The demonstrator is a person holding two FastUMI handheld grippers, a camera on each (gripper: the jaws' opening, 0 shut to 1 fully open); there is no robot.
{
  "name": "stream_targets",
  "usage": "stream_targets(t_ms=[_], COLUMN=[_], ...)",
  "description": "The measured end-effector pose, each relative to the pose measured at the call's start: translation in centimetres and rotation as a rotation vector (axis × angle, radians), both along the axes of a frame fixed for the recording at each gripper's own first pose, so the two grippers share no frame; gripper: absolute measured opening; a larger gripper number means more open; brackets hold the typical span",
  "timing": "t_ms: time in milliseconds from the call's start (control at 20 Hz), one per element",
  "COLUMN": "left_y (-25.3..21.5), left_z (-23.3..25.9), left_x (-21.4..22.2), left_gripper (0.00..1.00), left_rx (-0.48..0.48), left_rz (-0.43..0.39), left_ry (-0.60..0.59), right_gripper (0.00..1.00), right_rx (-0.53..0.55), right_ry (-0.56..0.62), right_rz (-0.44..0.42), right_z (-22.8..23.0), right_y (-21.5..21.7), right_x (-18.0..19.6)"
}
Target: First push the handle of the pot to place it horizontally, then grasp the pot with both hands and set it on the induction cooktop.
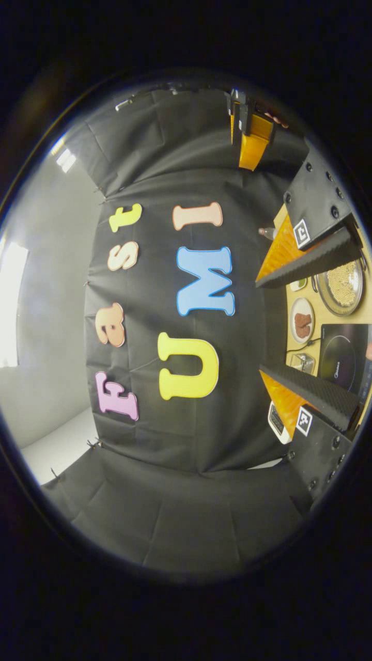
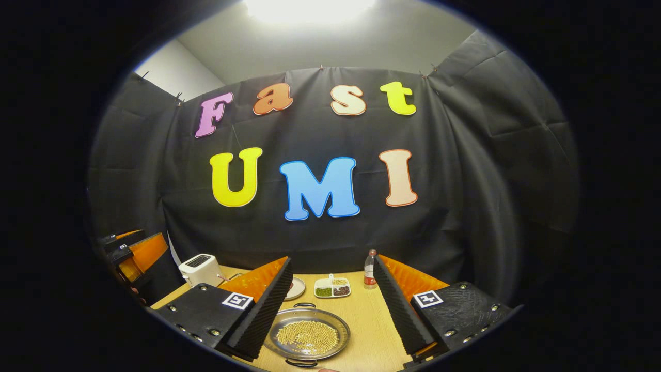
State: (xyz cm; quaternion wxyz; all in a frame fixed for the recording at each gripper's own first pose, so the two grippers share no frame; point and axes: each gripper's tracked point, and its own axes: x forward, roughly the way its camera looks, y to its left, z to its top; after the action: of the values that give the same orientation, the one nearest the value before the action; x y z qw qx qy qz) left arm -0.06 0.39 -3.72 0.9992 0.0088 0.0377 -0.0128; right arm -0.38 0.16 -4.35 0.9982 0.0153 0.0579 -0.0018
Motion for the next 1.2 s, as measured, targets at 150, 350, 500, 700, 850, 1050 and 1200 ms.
stream_targets(t_ms=[150, 350, 500, 700, 850, 1050, 1200], left_y=[-0.1, 0.0, -0.1, 0.0, 0.4, 0.9, 1.5], left_z=[-1.0, -2.0, -3.1, -4.4, -5.4, -6.0, -6.5], left_x=[0.1, 0.4, 0.2, 0.3, 0.2, 0.2, 0.1], left_gripper=[0.92, 0.92, 0.92, 0.92, 0.95, 0.95, 0.92], left_rx=[0.002, 0.004, 0.010, 0.014, 0.010, 0.003, -0.002], left_rz=[-0.003, -0.002, -0.005, -0.005, -0.001, 0.009, 0.019], left_ry=[0.024, 0.051, 0.074, 0.110, 0.127, 0.142, 0.150], right_gripper=[0.97, 0.96, 0.92, 0.80, 0.67, 0.40, 0.41], right_rx=[0.004, 0.008, 0.017, 0.004, 0.015, -0.002, 0.012], right_ry=[0.034, 0.110, 0.188, 0.314, 0.399, 0.524, 0.650], right_rz=[0.005, 0.023, 0.038, 0.067, 0.108, 0.108, 0.155], right_z=[-1.2, -3.8, -6.6, -10.8, -13.8, -17.4, -20.5], right_y=[0.1, 0.8, 1.2, 2.2, 3.2, 3.5, 5.1], right_x=[0.1, 0.1, -0.1, -1.1, -1.4, -2.3, -3.1])
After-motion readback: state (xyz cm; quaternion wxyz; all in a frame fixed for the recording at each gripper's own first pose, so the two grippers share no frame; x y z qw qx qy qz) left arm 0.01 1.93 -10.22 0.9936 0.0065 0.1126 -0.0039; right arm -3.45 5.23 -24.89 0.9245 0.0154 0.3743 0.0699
